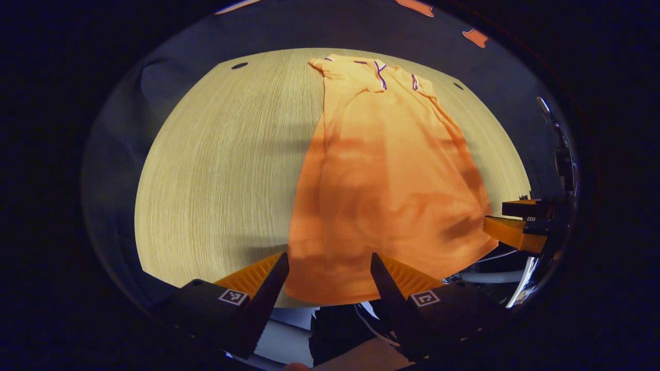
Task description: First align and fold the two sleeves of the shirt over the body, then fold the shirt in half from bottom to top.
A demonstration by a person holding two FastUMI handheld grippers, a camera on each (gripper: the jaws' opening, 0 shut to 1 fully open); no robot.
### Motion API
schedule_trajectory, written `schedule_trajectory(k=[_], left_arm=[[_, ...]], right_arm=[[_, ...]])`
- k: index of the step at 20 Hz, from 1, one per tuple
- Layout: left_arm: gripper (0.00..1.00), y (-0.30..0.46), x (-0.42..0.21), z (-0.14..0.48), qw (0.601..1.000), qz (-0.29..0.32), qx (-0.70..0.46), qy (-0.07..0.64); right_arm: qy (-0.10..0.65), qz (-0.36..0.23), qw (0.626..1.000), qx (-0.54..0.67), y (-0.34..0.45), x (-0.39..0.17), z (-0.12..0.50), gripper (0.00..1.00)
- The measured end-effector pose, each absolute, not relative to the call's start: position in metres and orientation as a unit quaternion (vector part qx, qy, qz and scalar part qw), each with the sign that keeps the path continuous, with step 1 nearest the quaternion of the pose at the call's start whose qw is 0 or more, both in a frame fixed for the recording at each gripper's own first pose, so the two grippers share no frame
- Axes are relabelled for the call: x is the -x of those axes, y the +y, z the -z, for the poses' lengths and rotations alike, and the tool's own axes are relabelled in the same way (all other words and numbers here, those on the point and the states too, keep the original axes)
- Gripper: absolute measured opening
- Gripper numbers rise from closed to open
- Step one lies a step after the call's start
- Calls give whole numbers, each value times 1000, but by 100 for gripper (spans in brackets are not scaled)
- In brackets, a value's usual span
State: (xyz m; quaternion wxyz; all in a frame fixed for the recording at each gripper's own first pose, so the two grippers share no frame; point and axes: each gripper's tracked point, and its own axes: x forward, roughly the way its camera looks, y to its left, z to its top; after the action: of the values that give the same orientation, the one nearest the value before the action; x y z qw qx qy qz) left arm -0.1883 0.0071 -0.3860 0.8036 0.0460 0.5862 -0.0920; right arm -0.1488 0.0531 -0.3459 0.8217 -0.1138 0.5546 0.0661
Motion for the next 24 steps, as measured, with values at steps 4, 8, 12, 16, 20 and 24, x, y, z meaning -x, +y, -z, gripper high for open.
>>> schedule_trajectory(k=[4,8,12,16,20,24], left_arm=[[99,12,191,397,799,73,-51,594],[98,18,191,403,797,60,-77,596],[97,13,191,409,792,62,-111,598],[99,12,189,409,786,60,-107,606],[96,8,187,412,781,50,-99,615],[68,0,185,410,795,72,-117,591]], right_arm=[[575,-49,806,135,41,161,364,99],[584,-49,799,133,41,161,372,100],[599,-55,788,132,43,162,371,99],[603,-54,785,130,43,162,370,99],[602,-64,784,139,40,162,371,97],[591,-84,788,151,39,161,370,54]])
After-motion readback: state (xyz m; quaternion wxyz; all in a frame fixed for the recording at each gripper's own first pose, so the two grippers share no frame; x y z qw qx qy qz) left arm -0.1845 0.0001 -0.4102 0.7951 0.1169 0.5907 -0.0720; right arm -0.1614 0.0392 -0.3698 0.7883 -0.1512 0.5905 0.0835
